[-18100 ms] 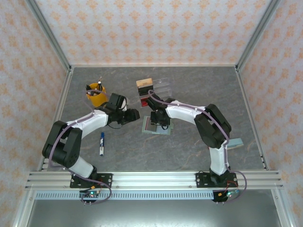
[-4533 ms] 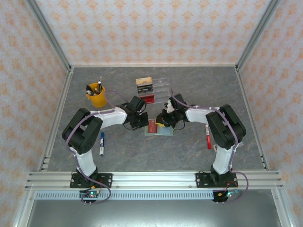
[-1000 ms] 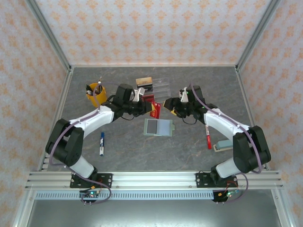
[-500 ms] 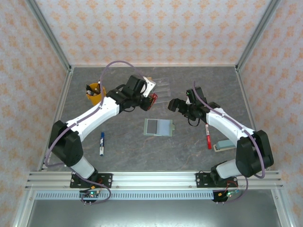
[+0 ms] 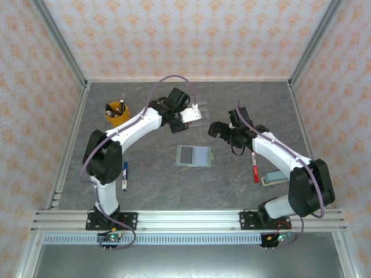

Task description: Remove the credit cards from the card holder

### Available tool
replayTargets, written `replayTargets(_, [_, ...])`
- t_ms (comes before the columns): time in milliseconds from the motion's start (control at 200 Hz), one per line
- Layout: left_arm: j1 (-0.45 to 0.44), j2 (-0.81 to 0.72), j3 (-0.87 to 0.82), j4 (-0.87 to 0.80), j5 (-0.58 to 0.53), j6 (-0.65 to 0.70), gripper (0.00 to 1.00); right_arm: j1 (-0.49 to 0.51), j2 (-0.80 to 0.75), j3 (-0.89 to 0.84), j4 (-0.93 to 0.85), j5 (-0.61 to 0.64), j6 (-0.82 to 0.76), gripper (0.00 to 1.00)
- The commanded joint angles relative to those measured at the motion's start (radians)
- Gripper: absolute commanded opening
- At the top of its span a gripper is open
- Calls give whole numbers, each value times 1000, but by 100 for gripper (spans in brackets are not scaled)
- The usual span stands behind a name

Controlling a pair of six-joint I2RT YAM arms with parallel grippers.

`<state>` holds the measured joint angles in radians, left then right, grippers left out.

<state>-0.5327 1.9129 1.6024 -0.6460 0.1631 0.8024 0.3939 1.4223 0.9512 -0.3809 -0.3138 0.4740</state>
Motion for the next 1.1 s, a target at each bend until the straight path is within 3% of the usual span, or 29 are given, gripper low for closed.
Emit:
replayTargets(0, [27, 55, 66, -50, -26, 123, 0, -1, 28, 28, -20, 5, 8, 100])
replayTargets(435, [78, 237, 271, -122, -23, 171, 0, -1, 0, 2, 14, -29, 51, 100])
replayTargets(861, [93, 274, 268, -96, -64, 158, 0, 0, -2, -14, 46, -51, 77, 100])
replayTargets(1096, [97, 279, 268, -66, -47, 126, 12, -1, -3, -17, 43, -60, 76, 100])
